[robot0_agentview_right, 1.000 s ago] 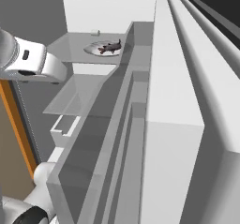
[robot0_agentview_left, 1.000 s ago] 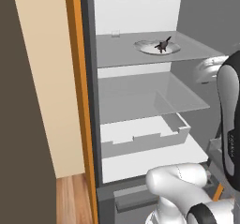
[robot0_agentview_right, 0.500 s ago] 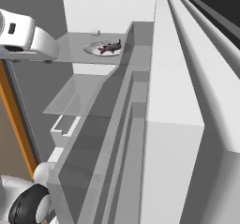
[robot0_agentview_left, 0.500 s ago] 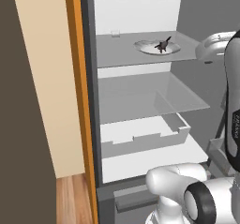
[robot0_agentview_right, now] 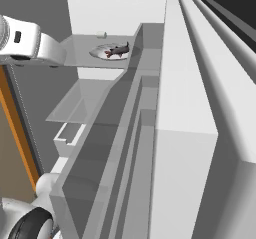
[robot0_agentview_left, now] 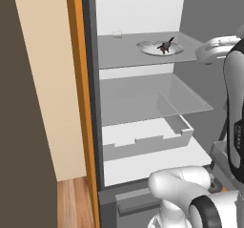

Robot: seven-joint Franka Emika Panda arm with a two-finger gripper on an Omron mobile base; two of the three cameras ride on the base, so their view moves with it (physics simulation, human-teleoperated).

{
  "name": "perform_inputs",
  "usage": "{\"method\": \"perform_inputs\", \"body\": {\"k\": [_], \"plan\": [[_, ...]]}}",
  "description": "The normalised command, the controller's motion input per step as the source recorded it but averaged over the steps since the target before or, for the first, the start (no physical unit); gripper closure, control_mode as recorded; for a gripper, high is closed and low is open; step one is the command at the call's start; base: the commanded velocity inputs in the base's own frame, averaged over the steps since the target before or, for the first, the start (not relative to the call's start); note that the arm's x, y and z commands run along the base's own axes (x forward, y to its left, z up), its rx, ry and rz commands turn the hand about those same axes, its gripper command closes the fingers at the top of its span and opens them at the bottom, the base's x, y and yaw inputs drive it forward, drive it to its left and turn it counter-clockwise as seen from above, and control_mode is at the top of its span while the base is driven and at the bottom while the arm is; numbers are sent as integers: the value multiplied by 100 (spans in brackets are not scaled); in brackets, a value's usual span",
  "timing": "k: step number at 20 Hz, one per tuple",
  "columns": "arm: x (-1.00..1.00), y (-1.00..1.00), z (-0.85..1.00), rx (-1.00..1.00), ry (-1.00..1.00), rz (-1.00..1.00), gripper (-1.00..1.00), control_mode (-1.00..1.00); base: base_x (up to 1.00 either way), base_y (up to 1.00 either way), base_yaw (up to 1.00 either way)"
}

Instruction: Retrieve the fish from the fridge and place it on the saucepan with marinade on the stove.

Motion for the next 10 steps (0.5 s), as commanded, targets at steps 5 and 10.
{"method": "perform_inputs", "body": {"k": [5,10], "plan": [[33,5,-26,0,-8,0,-100,-100,0,0,0],[20,1,-7,0,-2,0,-100,-100,0,0,0]]}}
